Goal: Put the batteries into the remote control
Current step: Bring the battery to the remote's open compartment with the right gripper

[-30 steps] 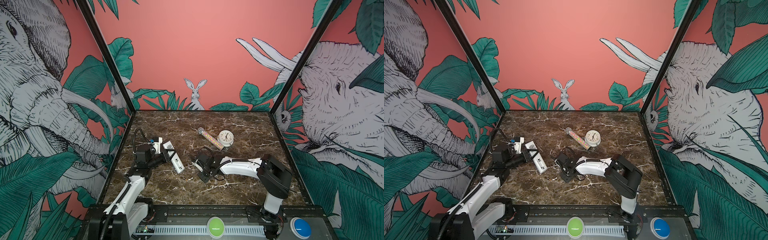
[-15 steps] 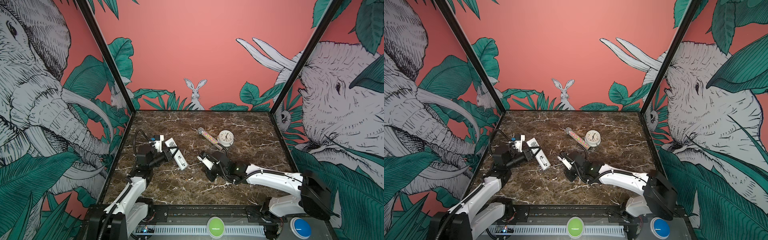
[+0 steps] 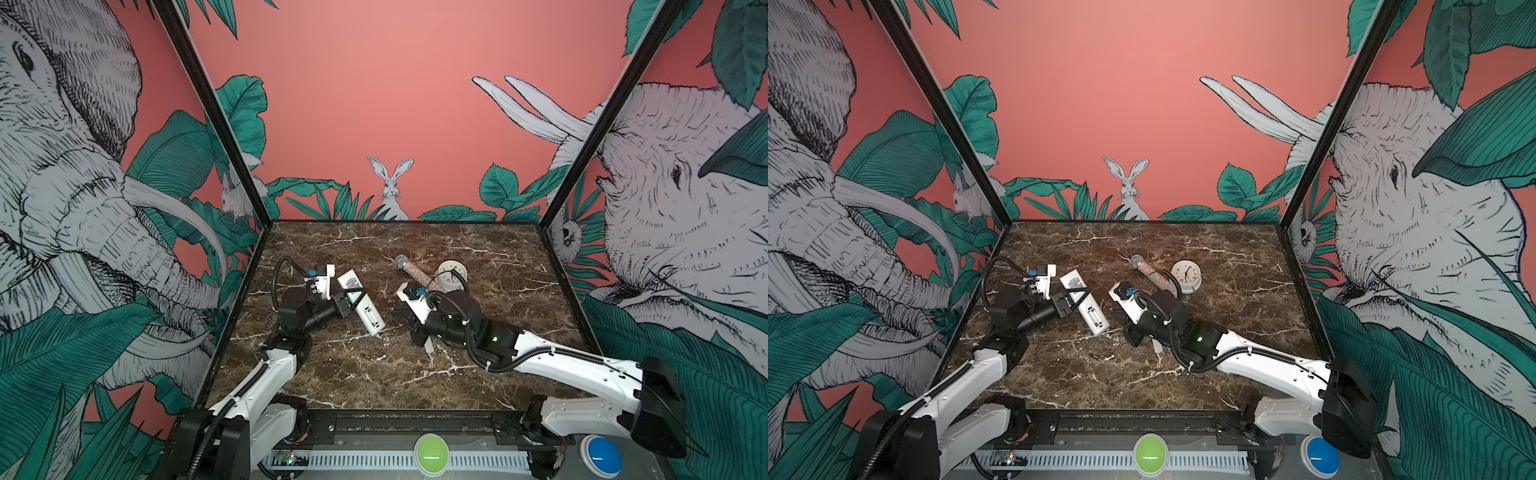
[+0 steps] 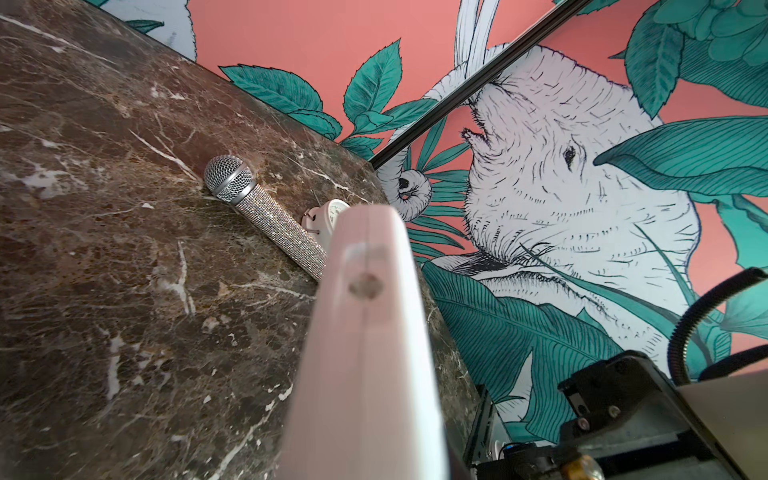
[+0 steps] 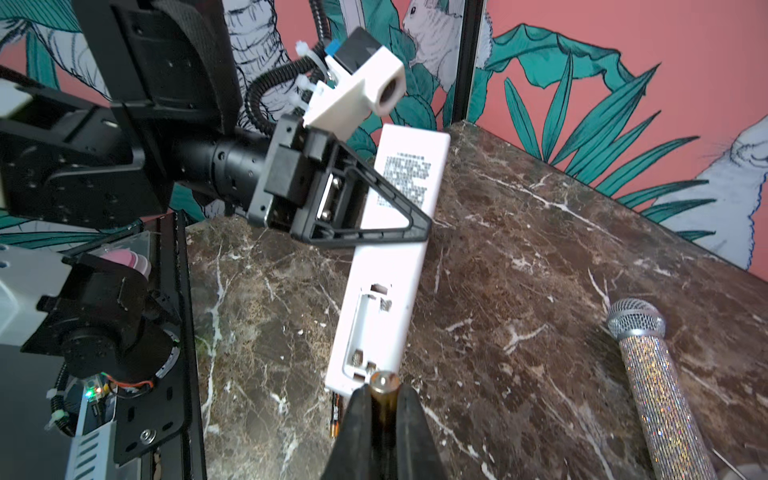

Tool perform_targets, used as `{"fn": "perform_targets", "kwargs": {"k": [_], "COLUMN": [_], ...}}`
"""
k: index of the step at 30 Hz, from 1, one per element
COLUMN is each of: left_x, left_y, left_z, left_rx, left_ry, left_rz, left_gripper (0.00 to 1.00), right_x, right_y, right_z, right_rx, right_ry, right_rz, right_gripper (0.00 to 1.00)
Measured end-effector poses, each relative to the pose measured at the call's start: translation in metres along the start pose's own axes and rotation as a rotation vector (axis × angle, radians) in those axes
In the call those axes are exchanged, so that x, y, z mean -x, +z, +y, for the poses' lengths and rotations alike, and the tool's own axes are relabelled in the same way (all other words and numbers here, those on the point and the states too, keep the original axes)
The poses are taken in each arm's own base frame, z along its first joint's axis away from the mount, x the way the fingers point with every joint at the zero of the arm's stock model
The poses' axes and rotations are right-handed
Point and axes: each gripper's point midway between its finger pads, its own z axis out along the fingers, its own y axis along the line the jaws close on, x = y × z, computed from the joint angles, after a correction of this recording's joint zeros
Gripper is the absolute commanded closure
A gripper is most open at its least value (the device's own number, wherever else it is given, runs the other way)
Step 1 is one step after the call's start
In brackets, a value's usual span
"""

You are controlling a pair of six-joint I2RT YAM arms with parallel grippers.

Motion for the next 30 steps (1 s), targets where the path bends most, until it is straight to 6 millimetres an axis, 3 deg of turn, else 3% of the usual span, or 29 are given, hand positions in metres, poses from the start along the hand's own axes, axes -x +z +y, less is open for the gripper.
{"fn": "perform_targets", "kwargs": {"k": [6, 30], "left_x": [-0.005, 0.002], "left_y": [0.008, 0.014], "left_z": [-0.010, -0.020], "left_rx": [-0.027, -0.045], "left_ry": [-0.014, -0.019], "left_rz": [0.009, -0.022], "left_gripper": [1.00, 1.00], "right_x": [0.011, 0.000], "right_y": [0.014, 0.044], "right_z": [0.001, 0.000], "right_rx": [0.012, 0.027], "right_ry": [-0.002, 0.053], "right_rz": [-0.056, -0.072], "right_gripper": [1.00, 1.00]}}
